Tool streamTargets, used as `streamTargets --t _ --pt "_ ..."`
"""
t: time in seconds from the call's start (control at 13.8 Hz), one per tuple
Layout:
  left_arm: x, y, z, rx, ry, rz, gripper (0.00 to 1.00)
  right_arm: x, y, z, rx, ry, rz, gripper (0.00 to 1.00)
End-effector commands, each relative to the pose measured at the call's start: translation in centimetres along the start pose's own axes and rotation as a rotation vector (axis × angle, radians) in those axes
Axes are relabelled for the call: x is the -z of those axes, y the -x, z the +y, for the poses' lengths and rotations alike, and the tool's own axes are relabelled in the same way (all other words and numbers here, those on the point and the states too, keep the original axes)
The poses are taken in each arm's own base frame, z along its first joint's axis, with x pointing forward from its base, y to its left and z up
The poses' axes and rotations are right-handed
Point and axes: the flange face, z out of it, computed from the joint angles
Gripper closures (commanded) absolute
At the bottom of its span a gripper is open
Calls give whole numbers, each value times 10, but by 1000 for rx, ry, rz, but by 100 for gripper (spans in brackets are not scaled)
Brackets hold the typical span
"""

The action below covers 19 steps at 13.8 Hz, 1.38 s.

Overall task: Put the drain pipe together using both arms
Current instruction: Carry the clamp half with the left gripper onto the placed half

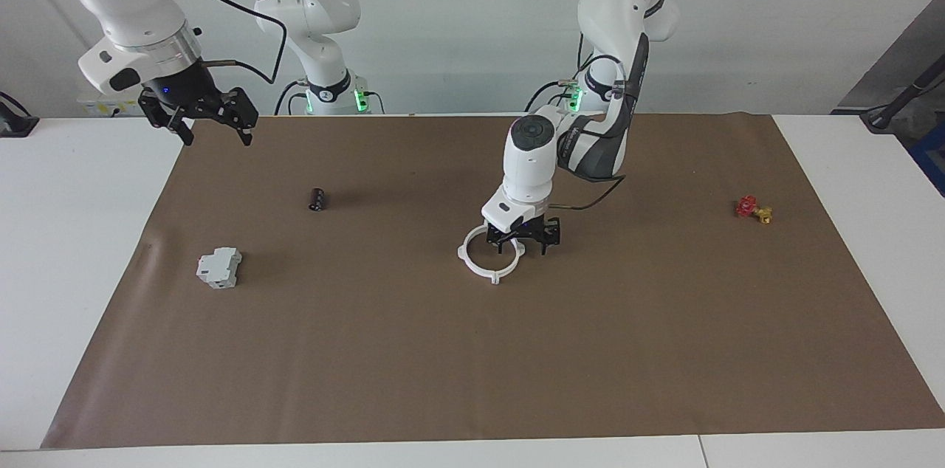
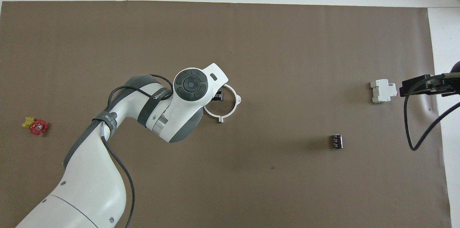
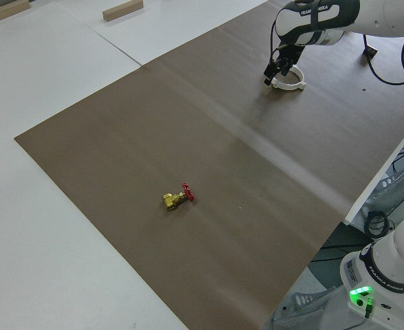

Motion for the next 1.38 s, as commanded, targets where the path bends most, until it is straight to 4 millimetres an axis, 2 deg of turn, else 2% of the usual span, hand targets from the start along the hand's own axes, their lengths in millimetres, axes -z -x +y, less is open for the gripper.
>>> streamTargets --t 0.0,0.15,0.29,0.44,1.02,1.16,1.31 --pt "19 -7 -23 23 -46 -9 0 4 3 4 -1 14 -4 0" --pt "40 -14 -48 14 -56 -7 0 4 3 4 -1 14 -4 0" --pt "52 -18 -69 16 -74 -27 0 4 3 4 -1 14 -4 0" --pt "63 -24 -98 19 -87 -39 0 4 3 4 -1 14 -4 0" --pt "121 -33 -249 -18 -124 -101 0 4 3 4 -1 14 -4 0" --pt "135 -32 -273 -11 -130 -119 0 4 3 4 -1 14 -4 0" --pt "153 -30 -306 9 -139 -109 0 4 3 4 -1 14 -4 0"
